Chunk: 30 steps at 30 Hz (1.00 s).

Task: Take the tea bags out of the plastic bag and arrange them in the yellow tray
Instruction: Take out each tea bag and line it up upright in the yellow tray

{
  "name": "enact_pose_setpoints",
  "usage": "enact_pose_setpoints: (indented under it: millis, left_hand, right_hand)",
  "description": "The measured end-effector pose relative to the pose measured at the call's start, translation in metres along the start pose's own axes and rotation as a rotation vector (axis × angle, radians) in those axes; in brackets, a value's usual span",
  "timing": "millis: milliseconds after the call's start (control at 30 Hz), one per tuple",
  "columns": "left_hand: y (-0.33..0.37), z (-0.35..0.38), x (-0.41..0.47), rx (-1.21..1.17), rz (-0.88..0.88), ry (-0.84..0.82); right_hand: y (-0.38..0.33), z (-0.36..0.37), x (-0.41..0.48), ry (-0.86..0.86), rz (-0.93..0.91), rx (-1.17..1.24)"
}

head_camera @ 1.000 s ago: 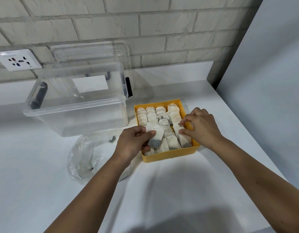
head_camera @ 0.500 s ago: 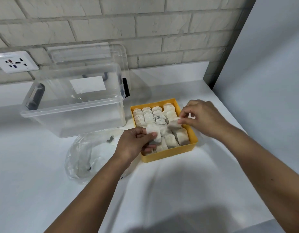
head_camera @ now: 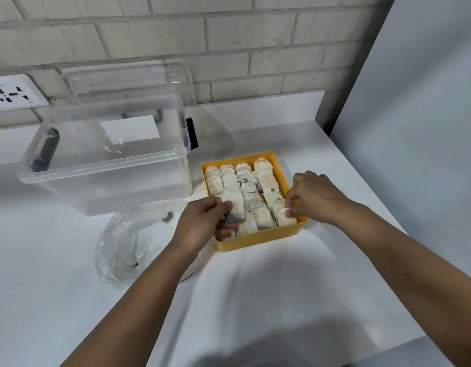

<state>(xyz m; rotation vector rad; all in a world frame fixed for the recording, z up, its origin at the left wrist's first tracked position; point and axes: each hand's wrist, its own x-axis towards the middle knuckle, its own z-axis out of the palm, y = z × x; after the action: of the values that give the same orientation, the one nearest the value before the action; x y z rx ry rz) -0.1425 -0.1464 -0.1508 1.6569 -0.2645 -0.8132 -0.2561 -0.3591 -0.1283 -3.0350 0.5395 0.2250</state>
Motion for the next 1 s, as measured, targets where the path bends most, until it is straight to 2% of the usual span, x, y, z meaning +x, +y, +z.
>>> enact_pose_setpoints:
  millis: [200,333,633,767,1000]
  left_hand:
    - [0.001,-0.001,0.0,0.008,-0.004,0.017]
    - [0.001,-0.001,0.001,0.009,-0.017,0.027]
    - [0.003,-0.001,0.0,0.009,-0.025,0.027]
    - [0.004,-0.001,-0.001,0.009,-0.023,0.022]
    - [0.004,-0.002,-0.001,0.023,-0.027,0.03]
  right_hand:
    - [-0.007,0.01,0.005,0.106,0.055,-0.148]
    - [-0.003,0.009,0.008,0.176,0.086,-0.093]
    - [0.014,-0.012,-0.004,-0.096,-0.018,0.207]
    - [0.018,-0.015,-0.01,-0.208,-0.114,0.211]
    - [0.014,-0.007,-0.014,-0.28,-0.161,0.161]
